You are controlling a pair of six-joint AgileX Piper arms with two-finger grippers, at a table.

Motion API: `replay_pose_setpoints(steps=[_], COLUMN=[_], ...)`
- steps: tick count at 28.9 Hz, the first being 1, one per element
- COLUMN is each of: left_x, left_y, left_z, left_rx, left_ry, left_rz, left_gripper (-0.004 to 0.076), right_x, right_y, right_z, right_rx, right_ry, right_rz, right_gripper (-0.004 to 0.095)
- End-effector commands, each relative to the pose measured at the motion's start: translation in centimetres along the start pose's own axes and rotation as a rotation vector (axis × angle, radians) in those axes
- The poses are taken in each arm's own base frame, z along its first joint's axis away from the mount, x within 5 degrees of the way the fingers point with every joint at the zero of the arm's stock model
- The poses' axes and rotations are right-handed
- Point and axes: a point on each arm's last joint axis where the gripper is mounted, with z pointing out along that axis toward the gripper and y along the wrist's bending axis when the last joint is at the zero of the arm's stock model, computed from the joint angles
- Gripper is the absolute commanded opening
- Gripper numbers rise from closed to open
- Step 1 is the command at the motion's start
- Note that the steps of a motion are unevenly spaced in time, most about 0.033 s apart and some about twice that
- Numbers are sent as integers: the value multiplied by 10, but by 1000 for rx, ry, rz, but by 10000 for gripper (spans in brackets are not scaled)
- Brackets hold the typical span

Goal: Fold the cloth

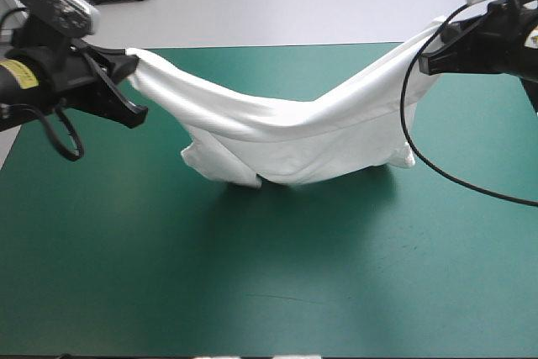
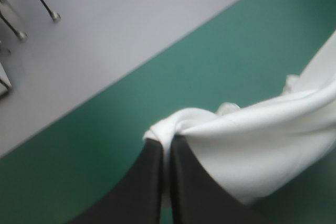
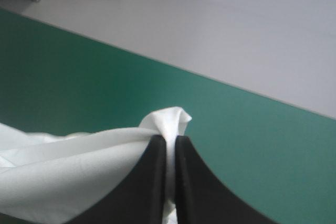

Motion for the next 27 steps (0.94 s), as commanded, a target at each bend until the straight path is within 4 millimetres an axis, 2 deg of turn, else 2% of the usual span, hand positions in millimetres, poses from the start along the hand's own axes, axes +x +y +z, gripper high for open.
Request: replay_pose_setpoints(steps=[1,2,8,13,16,21,24,27], left_x=[-24,-32,-40,-35,-29,-26,-30,-35], left_y=[0,0,-9,-18,-23,-24,-17,-12], left_z=[-55,-75,-117,-143,-159,-169,-149,-114], left_rx=[-48,-63,-20,16,32,22,-6,11], left_ry=[-227,-316,-475,-526,-540,-561,-513,-429], left_rz=[13,21,41,45,51,37,33,21], left_gripper=[-22,-22,-22,-22,-22,-22,-22,-22], right_x=[-26,-32,-36,-30,-26,-24,-28,-31], right_y=[8,12,25,36,41,44,40,31], right_z=[-63,-83,-145,-177,-189,-193,-181,-154], right_rx=[6,-5,-38,-91,-122,-154,-135,-84], right_ry=[-282,-363,-553,-630,-652,-659,-634,-557], right_rz=[-11,-15,-42,-54,-55,-52,-50,-46], right_gripper=[-13,-13,-13,-13,-13,-12,-13,-13])
